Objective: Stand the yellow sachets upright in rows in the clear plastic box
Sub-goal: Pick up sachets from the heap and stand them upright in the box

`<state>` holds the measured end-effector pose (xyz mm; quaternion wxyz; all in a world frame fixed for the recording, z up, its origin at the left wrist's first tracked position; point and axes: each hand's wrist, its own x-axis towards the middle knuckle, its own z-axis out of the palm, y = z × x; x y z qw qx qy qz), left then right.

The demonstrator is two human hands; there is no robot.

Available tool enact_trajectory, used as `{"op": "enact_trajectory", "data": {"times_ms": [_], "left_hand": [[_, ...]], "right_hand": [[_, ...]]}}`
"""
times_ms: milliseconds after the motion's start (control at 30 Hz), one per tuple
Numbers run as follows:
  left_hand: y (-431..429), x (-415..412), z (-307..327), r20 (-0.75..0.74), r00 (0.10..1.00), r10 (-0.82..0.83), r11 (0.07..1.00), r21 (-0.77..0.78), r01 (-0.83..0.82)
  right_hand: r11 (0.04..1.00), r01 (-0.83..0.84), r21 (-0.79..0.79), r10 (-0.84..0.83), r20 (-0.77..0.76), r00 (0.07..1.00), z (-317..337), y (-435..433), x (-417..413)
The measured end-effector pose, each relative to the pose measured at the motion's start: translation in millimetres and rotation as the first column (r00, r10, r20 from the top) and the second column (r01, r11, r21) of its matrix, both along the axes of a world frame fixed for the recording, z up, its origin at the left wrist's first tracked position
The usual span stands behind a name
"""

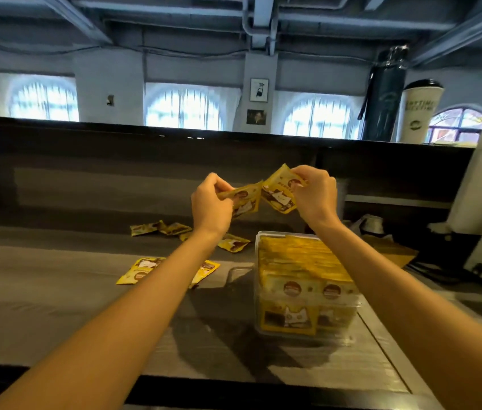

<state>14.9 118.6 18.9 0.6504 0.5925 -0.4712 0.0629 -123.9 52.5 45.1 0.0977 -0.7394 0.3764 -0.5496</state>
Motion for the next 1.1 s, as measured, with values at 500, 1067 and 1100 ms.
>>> {"op": "enact_trajectory", "data": {"times_ms": [500, 1067, 1100], "left_hand": [[-86.9, -29.8, -19.2, -0.078, 0.918, -0.388, 0.857, 0.335, 0.391], [-102.2, -13.7, -46.3, 0.124, 0.933, -0.338, 0.66, 0.738, 0.14], [-102.3, -12.5, -46.6, 0.147, 0.935, -0.322, 0.651, 0.752, 0.106]], "right_hand": [[0.973, 0.0, 0.23, 0.034, -0.142, 0.989, -33.9, -74.3, -60.7], [0.833, -0.016, 0.553, 0.331, -0.475, 0.815, -47.8, -77.2, -41.9], [0.82, -0.008, 0.572, 0.339, -0.474, 0.813, -47.1, -77.7, -42.0]]}}
